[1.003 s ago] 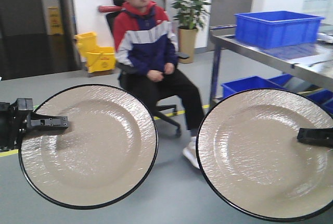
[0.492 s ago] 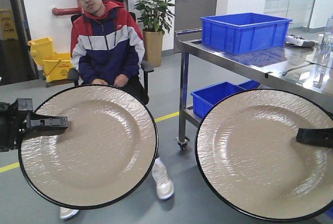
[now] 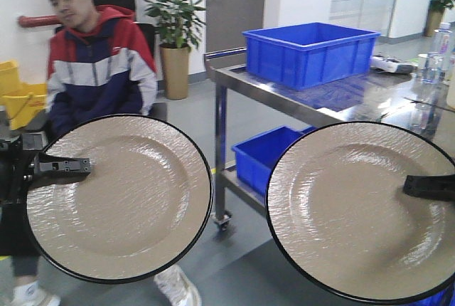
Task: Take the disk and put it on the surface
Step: 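Hold both plates upright while the base drives to the steel table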
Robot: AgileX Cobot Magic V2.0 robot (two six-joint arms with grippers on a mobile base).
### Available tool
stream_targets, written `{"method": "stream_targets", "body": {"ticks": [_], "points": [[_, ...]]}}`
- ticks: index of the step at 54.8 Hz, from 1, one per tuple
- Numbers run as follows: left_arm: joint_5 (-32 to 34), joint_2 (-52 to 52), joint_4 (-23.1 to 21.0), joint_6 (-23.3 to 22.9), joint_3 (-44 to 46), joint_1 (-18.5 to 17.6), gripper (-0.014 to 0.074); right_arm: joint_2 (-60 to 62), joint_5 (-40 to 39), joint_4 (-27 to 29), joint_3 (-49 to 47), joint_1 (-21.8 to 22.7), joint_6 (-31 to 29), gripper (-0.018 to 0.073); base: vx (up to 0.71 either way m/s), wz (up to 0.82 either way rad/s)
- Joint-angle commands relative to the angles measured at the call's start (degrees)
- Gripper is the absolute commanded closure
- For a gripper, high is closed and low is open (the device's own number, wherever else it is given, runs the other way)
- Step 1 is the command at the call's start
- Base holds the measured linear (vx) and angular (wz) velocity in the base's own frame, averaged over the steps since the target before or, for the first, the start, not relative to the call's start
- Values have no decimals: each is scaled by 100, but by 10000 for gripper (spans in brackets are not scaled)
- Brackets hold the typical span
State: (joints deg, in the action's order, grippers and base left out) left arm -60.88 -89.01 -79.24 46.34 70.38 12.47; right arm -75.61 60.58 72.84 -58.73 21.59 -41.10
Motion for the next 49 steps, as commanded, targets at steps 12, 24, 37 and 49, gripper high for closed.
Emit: {"method": "stream_targets", "body": {"ticks": [12, 24, 37, 49], "points": [[-156, 271, -789, -90, 192, -14, 598, 208, 63, 715, -196, 28, 37, 568, 53, -40], [-150, 271, -789, -90, 192, -14, 598, 208, 42, 716, -196, 28, 37, 568, 52, -45], [-150, 271, -789, -90, 192, -14, 598, 208, 38, 716, -196, 28, 37, 568, 49, -48], [-143, 271, -789, -90, 192, -14, 598, 208, 36, 715, -196, 28, 37, 568, 45, -54]]}}
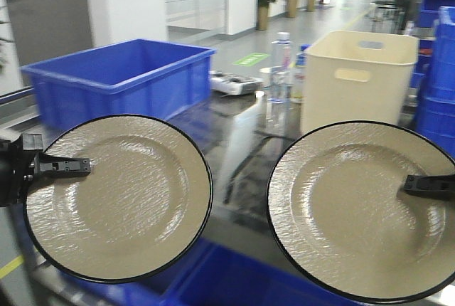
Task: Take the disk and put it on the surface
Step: 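Hold both plates upright while the base drives to the steel table, then lower the left gripper's plate flat onto the table near the bin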
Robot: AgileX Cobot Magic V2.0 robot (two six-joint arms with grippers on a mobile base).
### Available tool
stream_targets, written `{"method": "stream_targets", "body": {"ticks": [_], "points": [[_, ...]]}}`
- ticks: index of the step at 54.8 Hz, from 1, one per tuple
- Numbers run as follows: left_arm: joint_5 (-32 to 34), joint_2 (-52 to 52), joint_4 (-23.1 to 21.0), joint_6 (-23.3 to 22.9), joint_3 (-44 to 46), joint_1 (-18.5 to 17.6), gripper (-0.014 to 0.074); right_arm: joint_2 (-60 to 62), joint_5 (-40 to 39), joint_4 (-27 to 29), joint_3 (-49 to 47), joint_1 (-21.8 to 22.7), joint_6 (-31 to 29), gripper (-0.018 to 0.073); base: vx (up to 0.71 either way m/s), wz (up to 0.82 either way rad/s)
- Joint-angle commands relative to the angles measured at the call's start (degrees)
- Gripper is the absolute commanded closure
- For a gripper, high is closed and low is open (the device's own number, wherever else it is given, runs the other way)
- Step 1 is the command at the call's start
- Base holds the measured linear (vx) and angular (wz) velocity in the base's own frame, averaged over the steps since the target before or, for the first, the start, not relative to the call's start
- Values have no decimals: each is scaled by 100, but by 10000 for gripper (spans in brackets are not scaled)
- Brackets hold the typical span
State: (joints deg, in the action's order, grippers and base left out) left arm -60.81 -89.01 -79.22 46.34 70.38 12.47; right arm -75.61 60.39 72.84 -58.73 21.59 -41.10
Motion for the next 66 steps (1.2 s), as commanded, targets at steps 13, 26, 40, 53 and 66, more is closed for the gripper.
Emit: {"method": "stream_targets", "body": {"ticks": [13, 26, 40, 53, 66], "points": [[-136, 271, -791, -90, 192, -14, 598, 208, 55, 715, -196, 28, 37, 568, 39, -60], [-134, 271, -791, -90, 192, -14, 598, 208, 42, 716, -196, 28, 37, 568, 31, -63], [-134, 265, -791, -90, 192, -14, 598, 208, 42, 716, -196, 28, 37, 568, 19, -50], [-134, 264, -791, -90, 192, -14, 598, 208, 42, 716, -196, 28, 37, 568, 7, -25], [-140, 264, -791, -90, 192, -14, 598, 208, 42, 716, -196, 28, 37, 568, 2, -8]]}}
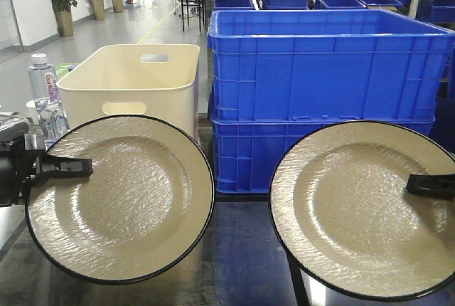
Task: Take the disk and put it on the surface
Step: 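Lower the left gripper's plate flat onto the table near the bin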
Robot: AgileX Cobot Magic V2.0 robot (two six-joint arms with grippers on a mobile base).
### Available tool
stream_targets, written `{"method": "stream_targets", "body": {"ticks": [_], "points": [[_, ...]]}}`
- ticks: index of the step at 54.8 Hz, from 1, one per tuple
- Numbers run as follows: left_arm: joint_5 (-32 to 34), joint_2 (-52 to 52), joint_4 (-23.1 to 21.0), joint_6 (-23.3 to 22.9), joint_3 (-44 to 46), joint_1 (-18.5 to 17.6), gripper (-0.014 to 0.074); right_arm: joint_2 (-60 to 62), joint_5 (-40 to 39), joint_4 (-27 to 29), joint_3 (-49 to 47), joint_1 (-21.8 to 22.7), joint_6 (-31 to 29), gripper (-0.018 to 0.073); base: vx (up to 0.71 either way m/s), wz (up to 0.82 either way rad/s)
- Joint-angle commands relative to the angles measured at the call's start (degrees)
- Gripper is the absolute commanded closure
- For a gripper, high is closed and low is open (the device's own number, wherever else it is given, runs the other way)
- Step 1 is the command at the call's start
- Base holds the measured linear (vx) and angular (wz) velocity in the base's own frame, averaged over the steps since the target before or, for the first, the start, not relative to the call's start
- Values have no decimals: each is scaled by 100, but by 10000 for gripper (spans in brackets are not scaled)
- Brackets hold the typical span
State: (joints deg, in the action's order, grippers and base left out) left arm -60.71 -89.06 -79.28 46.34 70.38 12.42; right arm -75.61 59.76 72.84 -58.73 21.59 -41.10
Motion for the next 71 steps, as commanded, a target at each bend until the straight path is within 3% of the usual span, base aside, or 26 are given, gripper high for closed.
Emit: {"method": "stream_targets", "body": {"ticks": [1, 12, 34, 42, 53, 63, 71], "points": [[-150, 269, -785, -90, 192, -9, 598, 208, 105, 716, -196, 28, 37, 568, 1, -3], [-150, 269, -785, -90, 192, -9, 598, 208, 93, 728, -196, 28, 37, 568, 0, -1], [160, 189, -706, -111, 192, -35, 598, 208, -381, 1322, -196, 28, 37, 568, 0, 0], [229, -239, -313, -446, 192, -512, 598, 208, -483, 1316, -196, 28, 31, 568, 0, 0], [623, -965, -398, -370, 192, -1275, 587, 208, -482, 1322, -196, 28, 31, 568, 0, 0], [791, -1153, -381, 176, 192, -1583, 478, 208, -482, 1322, -196, 28, 31, 568, 0, 0], [956, -1153, -287, 410, 192, -1718, 287, 208, -463, 1322, -196, 28, 37, 568, 0, 0]]}}
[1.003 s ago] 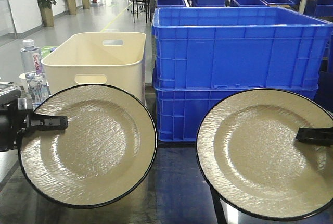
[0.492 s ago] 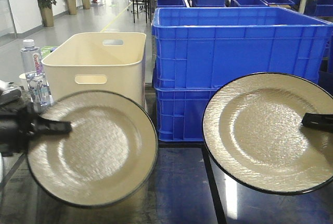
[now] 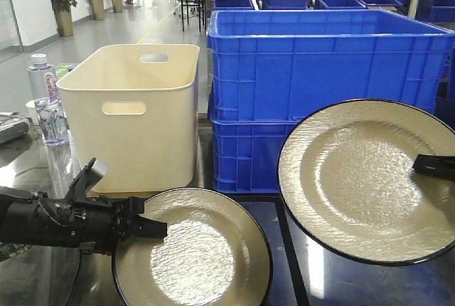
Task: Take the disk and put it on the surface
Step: 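Lower the left gripper's plate flat onto the table near the bin, then lower the right gripper's plate onto the first plate and release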
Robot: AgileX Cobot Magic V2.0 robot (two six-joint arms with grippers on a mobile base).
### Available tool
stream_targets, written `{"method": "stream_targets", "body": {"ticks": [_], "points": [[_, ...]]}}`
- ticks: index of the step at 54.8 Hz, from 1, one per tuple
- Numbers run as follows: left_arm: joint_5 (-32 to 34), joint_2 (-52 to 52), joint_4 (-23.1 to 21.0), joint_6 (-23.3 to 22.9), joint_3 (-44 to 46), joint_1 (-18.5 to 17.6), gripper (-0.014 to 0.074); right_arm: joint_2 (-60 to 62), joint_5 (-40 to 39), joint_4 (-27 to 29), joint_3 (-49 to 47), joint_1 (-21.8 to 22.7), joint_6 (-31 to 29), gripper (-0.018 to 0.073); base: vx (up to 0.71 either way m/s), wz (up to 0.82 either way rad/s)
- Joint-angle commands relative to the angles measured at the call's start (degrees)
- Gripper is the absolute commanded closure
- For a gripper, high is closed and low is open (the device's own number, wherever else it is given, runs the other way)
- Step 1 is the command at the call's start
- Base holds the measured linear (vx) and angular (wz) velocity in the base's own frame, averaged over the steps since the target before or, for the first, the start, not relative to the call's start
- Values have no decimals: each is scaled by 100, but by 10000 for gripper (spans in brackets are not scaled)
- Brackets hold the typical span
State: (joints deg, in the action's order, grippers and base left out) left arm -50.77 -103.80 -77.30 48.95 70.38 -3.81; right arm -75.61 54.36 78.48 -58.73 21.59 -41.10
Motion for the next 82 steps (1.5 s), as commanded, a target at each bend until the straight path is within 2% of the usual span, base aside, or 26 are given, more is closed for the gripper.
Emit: {"method": "stream_targets", "body": {"ticks": [1, 9, 14, 19, 27, 33, 37, 42, 47, 50, 56, 64, 76, 82], "points": [[7, 321, -463, 155, 192, -107, 255, 208, 78, 757, -196, 28, 37, 568, 0, 0], [457, 328, -224, 155, 192, -99, 74, 208, 98, 752, -196, -22, 37, 568, 0, 0], [796, 385, 185, 253, 192, 9, -1, 208, 69, 700, -196, -161, 32, 568, 0, 0], [924, 534, 538, 296, 192, 191, -20, 159, 37, 669, -196, -401, -102, 568, 0, 0], [730, 1108, 947, 296, 192, 622, 6, -81, 21, 750, -196, -944, -427, 568, 0, 0], [241, 1775, 1434, 296, 192, 962, 66, -372, -184, 1059, -196, -1478, -441, 568, 0, 0], [-59, 2216, 1793, 254, 192, 1106, 143, -573, -555, 1333, -196, -1866, -525, 568, 0, 0], [-123, 2751, 2148, 84, 192, 1157, 302, -855, -1061, 1842, -196, -2439, -921, 568, 0, 0], [-11, 3182, 2293, -55, 192, 1157, 506, -1133, -1517, 2385, -196, -3013, -1612, 564, 0, 0], [8, 3364, 2304, -54, 192, 1157, 609, -1255, -1765, 2382, -243, -3277, -1927, 559, 0, 0], [-38, 3635, 2309, -67, 192, 1157, 606, -1488, -1955, 2377, -327, -3580, -2267, 530, 0, 0], [-159, 3751, 2309, -303, 192, 1157, 605, -1646, -1954, 2373, -397, -3744, -2535, 406, 0, 0], [-299, 3751, 2309, -369, 192, 1157, 605, -1646, -2071, 2373, -403, -3744, -3182, 57, 0, 0], [-386, 3751, 2338, -502, 192, 1157, 605, -1584, -2360, 2299, -423, -3733, -3947, -94, 0, 0]]}}
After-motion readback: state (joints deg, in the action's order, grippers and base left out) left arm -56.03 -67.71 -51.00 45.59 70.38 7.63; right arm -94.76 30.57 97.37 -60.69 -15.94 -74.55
